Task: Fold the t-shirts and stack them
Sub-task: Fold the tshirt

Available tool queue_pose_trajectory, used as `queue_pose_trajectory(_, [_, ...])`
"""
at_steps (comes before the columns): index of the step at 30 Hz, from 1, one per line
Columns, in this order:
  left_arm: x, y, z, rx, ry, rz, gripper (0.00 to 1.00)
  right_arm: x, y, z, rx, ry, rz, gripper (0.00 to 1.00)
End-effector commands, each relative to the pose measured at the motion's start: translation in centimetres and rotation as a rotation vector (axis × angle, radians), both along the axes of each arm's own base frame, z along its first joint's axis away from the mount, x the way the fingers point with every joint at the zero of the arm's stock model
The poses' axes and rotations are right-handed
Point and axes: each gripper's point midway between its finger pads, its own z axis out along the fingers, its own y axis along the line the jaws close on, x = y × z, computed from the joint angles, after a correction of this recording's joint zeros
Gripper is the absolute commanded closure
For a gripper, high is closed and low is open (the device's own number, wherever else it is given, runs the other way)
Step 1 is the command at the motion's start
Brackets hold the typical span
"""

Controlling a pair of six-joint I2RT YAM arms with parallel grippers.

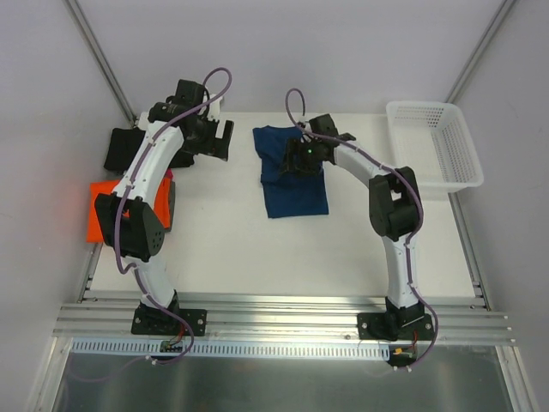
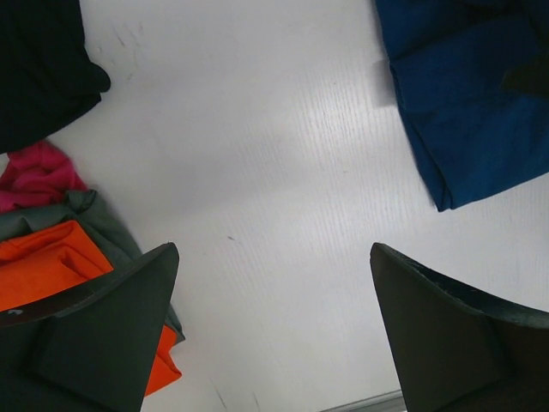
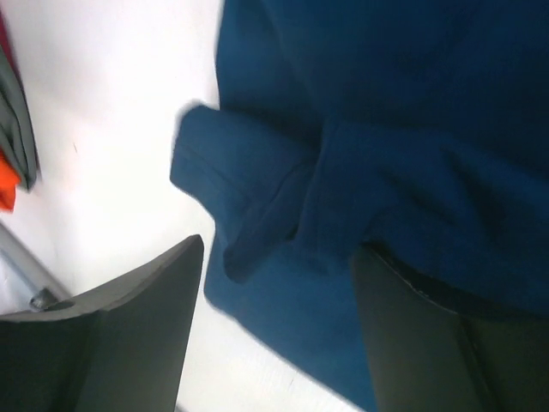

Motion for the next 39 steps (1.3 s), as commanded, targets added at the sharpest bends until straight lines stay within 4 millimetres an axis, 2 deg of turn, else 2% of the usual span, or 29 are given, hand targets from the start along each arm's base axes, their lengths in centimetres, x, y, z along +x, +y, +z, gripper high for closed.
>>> queue_pose_trajectory(1, [-1.5,0.5,-0.2,0.003,0.022,0.024,0.05,7.0,-0.2,5.6,0.003,-0.259,-0.039,0.28])
queue_pose_trajectory(3, [-1.9,0.6,-1.0,0.020,0.040,0.022,0.05,9.2,-0.2,5.7,-0.004,-0.305,-0.058,0.28])
queue_pose_trajectory(4, [-2.2,0.4,-0.9,0.028,0.036,0.010,0.05,10.9,-0.2,7.8,0.013,-0.373,-0.075,0.28])
queue_pose_trajectory(7, [-2.7,0.2,-0.9,0.030,0.038,-0.001,0.05,12.8,-0.6,9.1,-0.004,-0.451,-0.092,0.28])
queue_pose_trajectory(8, [-2.8,0.1,-0.9,0.029,0.039,-0.004,0.06,12.9,-0.7,9.6,-0.006,-0.464,-0.095,0.28])
queue_pose_trajectory(9, [-2.8,0.1,-0.8,0.027,0.037,-0.003,0.06,12.7,-0.8,10.1,-0.007,-0.477,-0.090,0.28])
queue_pose_trajectory(10, [-2.8,0.0,-0.5,0.021,0.031,-0.004,0.06,12.3,-1.0,11.8,0.004,-0.495,-0.092,0.28])
queue_pose_trajectory(13, [-3.1,-0.3,0.1,0.002,0.019,-0.013,0.07,10.2,-1.8,12.6,0.006,-0.471,-0.079,0.28])
queue_pose_trajectory(14, [-3.0,-0.3,0.2,-0.002,0.016,-0.013,0.07,9.0,-1.8,15.1,0.039,-0.494,-0.063,0.28])
queue_pose_trajectory(15, [-3.0,-0.3,0.3,-0.003,0.013,-0.012,0.07,7.9,-2.1,14.3,0.033,-0.458,-0.053,0.28])
queue_pose_trajectory(16, [-3.0,-0.4,0.3,-0.005,0.014,-0.011,0.07,7.0,-2.3,14.6,0.036,-0.450,-0.045,0.28])
queue_pose_trajectory(17, [-2.9,-0.3,0.4,-0.003,0.012,-0.006,0.07,5.9,-2.3,16.0,0.055,-0.456,-0.029,0.28])
queue_pose_trajectory(18, [-2.9,-0.2,0.3,-0.002,0.012,-0.005,0.07,4.8,-2.5,14.7,0.053,-0.411,-0.018,0.28])
queue_pose_trajectory(21, [-2.7,-0.2,0.1,0.001,0.014,-0.006,0.07,2.2,-2.0,14.7,0.088,-0.360,0.005,0.28])
queue_pose_trajectory(22, [-2.6,-0.2,0.1,0.000,0.016,-0.003,0.07,1.1,-1.4,13.5,0.077,-0.336,0.036,0.28])
queue_pose_trajectory(24, [-2.6,-0.4,0.0,-0.010,0.020,-0.006,0.07,-0.2,-0.8,12.7,0.077,-0.309,0.063,0.28])
queue_pose_trajectory(25, [-2.6,-0.5,-0.2,-0.012,0.026,-0.007,0.07,-1.2,-0.3,11.5,0.072,-0.277,0.083,0.28])
queue_pose_trajectory(29, [-2.6,-0.6,0.0,-0.021,0.022,-0.006,0.07,-3.5,1.2,8.7,0.102,-0.163,0.108,0.28])
queue_pose_trajectory(35, [-2.5,-0.4,0.8,-0.019,-0.001,-0.002,0.06,-4.1,1.8,4.6,0.073,-0.064,0.118,0.27])
queue_pose_trajectory(39, [-2.7,-0.3,0.9,-0.011,-0.004,-0.002,0.06,-3.9,1.7,2.8,0.045,-0.033,0.117,0.27])
